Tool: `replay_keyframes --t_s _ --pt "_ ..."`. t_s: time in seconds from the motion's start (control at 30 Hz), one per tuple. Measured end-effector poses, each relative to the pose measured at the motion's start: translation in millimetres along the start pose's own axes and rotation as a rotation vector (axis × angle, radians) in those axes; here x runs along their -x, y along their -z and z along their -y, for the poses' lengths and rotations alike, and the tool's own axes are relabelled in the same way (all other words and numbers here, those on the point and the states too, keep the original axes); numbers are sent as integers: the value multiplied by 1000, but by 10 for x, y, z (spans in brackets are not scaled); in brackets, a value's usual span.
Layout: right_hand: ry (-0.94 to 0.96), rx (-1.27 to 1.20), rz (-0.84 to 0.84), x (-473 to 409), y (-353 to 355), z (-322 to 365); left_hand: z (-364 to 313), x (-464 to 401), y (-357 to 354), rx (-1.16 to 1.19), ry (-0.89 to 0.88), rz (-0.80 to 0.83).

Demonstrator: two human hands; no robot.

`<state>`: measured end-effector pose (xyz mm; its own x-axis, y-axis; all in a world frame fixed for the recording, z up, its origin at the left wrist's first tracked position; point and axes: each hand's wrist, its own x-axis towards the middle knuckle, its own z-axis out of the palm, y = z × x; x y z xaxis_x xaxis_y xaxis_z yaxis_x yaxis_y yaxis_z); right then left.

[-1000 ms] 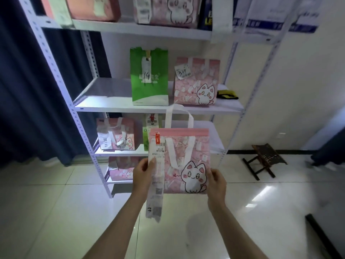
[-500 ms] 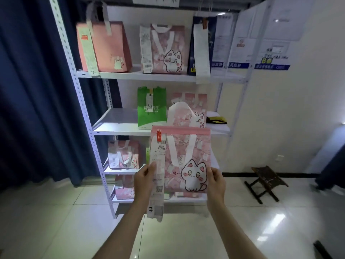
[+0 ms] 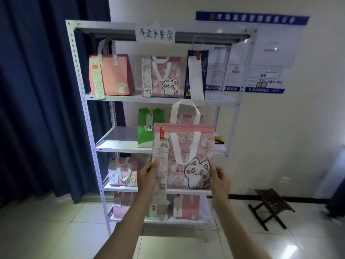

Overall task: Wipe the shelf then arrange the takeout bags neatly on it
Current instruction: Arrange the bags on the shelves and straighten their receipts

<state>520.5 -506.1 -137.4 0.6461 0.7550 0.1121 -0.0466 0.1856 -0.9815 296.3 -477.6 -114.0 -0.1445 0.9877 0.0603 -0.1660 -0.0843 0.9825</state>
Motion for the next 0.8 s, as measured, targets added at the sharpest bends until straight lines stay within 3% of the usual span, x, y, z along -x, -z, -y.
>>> replay_keyframes --t_s 0.37,0.63,0.8 --pt "-39 -128 130 -1101 -822 225 -285 -1270 -215 62 -27 6" --pt "144 37 214 -1908 -1356 458 -409 -2177 -330 114 -97 -75" --pt "194 54 159 -2451 -1521 601 -479 -2488 -349 137 -113 -131"
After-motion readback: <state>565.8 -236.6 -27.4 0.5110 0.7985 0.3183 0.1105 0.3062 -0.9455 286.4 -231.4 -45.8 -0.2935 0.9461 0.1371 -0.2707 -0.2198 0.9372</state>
